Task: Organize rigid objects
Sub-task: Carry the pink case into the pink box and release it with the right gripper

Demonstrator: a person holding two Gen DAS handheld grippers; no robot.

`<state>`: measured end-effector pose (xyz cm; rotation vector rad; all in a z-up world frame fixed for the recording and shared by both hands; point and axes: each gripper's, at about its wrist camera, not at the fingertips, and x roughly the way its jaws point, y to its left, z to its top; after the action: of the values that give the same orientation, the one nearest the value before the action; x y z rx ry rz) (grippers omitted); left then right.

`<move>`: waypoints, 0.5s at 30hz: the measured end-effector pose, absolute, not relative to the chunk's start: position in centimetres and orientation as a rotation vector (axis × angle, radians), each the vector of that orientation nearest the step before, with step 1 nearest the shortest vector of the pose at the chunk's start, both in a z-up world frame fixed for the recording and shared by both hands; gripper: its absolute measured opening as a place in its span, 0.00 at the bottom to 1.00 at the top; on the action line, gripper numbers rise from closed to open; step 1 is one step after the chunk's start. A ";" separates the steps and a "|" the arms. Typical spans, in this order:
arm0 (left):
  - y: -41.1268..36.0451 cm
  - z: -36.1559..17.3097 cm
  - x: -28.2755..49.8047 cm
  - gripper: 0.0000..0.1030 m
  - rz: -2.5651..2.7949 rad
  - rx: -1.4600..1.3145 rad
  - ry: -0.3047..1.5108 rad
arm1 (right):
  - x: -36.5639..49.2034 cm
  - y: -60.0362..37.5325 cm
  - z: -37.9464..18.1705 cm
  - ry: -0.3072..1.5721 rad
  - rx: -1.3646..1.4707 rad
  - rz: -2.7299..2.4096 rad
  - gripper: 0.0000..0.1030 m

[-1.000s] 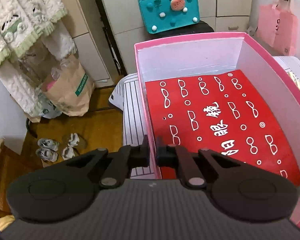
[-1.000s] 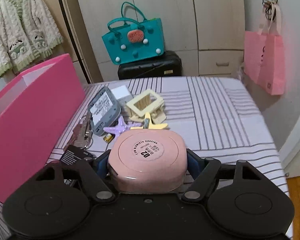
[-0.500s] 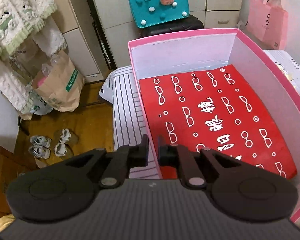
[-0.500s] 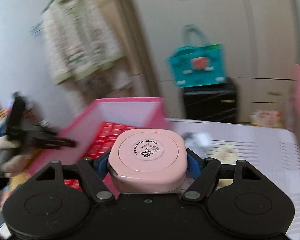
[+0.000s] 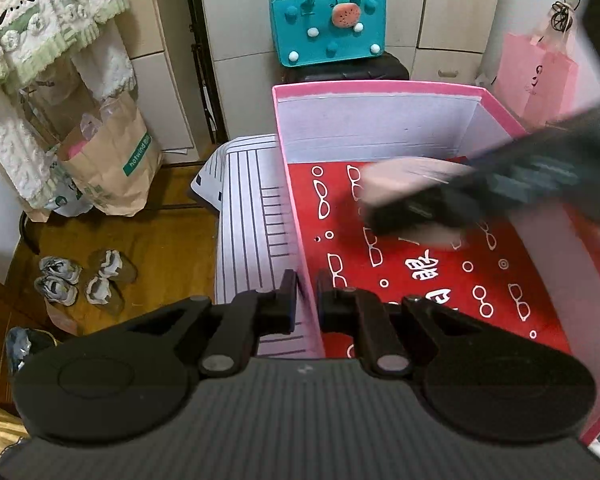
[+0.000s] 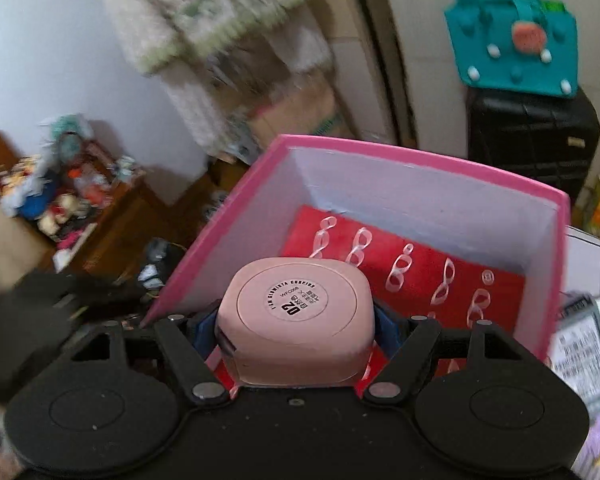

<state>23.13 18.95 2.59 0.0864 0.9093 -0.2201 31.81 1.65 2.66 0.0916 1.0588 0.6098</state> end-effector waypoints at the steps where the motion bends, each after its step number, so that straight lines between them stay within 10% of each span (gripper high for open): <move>1: 18.9 2.6 23.1 0.09 -0.223 0.089 0.908 | 32.8 2.0 2.0 1.076 0.092 0.593 0.77; 15: 18.3 2.6 22.9 0.09 -0.233 0.121 0.898 | 35.4 6.4 -1.8 1.080 -0.105 0.552 0.76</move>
<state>22.94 18.30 2.59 0.1214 0.8985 -0.2335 35.37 6.40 -1.84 -0.1050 1.0801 0.5516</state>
